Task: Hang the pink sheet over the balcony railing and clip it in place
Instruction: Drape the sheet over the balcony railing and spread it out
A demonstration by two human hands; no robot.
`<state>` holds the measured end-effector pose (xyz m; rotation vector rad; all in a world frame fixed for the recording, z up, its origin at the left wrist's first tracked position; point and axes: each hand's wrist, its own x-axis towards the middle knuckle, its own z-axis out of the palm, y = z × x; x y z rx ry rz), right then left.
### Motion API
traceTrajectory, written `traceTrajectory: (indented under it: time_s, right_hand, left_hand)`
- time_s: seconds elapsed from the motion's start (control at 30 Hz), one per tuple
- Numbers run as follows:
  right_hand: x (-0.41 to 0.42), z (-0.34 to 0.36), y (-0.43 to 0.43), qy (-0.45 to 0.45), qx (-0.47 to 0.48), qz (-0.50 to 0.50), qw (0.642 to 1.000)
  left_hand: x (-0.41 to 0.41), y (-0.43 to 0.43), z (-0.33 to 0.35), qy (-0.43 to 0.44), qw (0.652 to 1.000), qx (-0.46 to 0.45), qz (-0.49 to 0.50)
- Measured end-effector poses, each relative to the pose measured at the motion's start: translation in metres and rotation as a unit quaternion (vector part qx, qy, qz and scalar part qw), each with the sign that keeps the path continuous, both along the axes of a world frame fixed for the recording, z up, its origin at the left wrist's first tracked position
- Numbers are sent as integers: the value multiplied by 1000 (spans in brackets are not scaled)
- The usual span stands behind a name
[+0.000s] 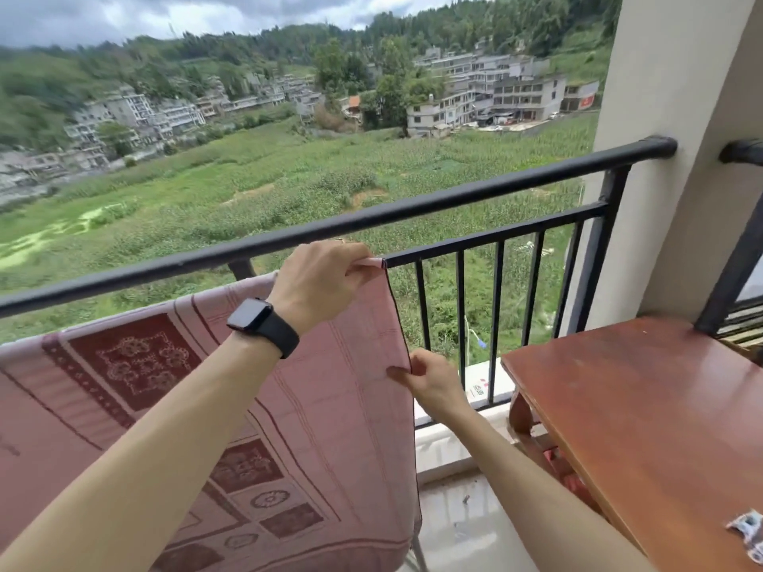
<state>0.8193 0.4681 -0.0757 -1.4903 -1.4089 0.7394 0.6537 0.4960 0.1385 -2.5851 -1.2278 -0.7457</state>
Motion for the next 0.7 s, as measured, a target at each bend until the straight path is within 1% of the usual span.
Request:
traceTrajectory:
  time_s: [0.1,0.2,0.27,0.33,0.4,0.47,0.63,0.7]
  right_hand:
    - [-7,0,5,-1,-5,10,1000]
    - [-7,0,9,24,-32,83,996]
    - [-3,-1,9,3,-37,117,992]
    - [0,-4,10,-45,-21,99,994]
    - [-1,-10,12,-66,-11,61,996]
    - [-5,-16,10,-55,-12,51,997]
    - [-6,-19,-2,-50,-12,60,997]
    - [-2,-12,-8,-44,-8,68,997]
  left_hand:
    - [5,0,3,-17,999,-35,18]
    - [6,2,6,-22,998,-43,44]
    - [6,2,5,-21,997,-41,56]
    - [7,1,2,-8,997,-25,74]
    - [9,0,-1,1,996,1,91]
    - [10,-1,-2,5,995,17,100]
    - [10,-6,-6,72,988,73,113]
    - [13,-10,-6,87,987,85,104]
